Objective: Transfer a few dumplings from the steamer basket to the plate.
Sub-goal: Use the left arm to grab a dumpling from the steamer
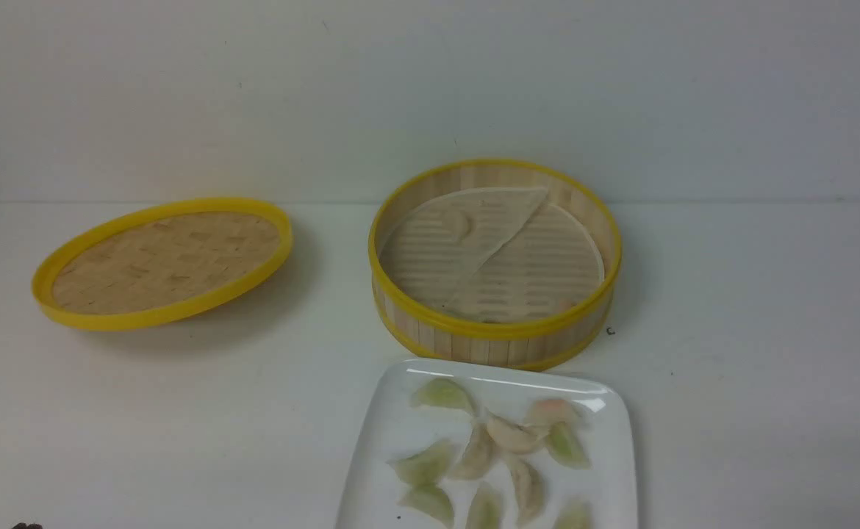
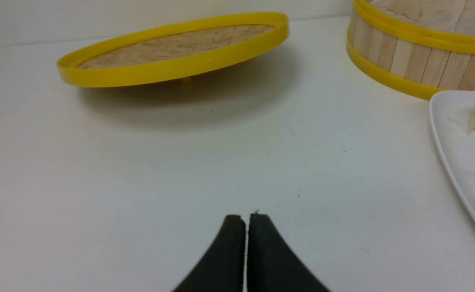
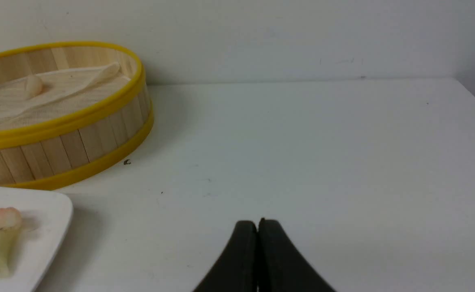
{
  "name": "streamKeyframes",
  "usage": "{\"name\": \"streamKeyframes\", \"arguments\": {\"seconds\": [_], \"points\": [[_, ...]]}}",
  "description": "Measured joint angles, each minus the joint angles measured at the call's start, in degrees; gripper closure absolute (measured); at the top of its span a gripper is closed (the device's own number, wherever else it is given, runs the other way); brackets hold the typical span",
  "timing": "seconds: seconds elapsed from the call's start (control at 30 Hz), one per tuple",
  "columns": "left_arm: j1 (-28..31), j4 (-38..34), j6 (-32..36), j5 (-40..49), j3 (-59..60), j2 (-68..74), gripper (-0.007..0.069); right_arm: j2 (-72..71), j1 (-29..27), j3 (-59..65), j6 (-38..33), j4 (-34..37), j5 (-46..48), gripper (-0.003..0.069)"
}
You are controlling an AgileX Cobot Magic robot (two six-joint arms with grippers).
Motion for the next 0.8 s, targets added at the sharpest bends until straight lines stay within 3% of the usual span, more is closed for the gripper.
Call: {"name": "streamKeyframes", "arguments": {"seconds": [0.8], "points": [[0.00,1.64,0.18,0.05,0.00,0.00,0.0631,0.00,0.00,0.00,0.31,0.00,0.00,0.0673]]}}
